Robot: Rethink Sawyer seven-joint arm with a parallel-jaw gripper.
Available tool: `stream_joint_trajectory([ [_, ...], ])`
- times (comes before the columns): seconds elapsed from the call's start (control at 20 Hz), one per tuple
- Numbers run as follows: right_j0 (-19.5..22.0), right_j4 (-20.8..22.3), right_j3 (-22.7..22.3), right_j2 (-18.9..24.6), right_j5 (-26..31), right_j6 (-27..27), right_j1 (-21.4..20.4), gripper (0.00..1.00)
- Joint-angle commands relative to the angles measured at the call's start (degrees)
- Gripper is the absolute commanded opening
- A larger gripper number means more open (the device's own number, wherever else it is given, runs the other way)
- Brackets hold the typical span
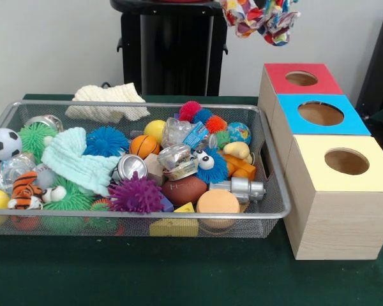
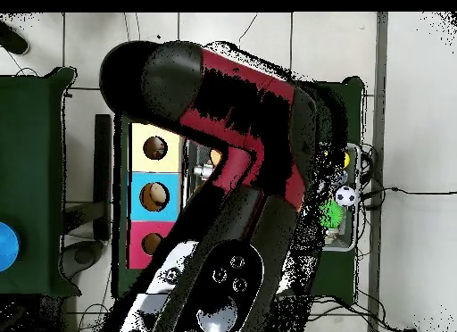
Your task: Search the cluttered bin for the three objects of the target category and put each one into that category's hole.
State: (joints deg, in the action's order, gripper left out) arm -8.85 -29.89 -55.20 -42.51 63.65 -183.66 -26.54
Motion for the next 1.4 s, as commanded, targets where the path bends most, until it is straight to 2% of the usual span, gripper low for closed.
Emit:
stream_joint_trajectory([
  [0.05, 4.50, 7.28, 4.45, 11.92, 12.00, 24.83, -2.42, 0.00],
  [0.35, 4.76, 8.84, 5.39, 13.84, 10.39, 22.47, -1.72, 0.00],
  [0.7, 5.54, 8.85, 13.52, 15.65, 14.30, 18.17, 2.29, 0.00],
  [0.85, 6.12, 8.19, 19.61, 15.59, 16.80, 15.20, 5.53, 0.00],
  [1.1, 7.37, 4.98, 33.59, 13.15, 20.48, 8.89, 14.48, 0.00],
  [1.25, 8.45, 1.70, 41.63, 9.55, 21.88, 6.23, 19.84, 0.00],
  [1.4, 9.39, -1.97, 46.37, 4.96, 21.43, 4.00, 23.51, 0.00],
])
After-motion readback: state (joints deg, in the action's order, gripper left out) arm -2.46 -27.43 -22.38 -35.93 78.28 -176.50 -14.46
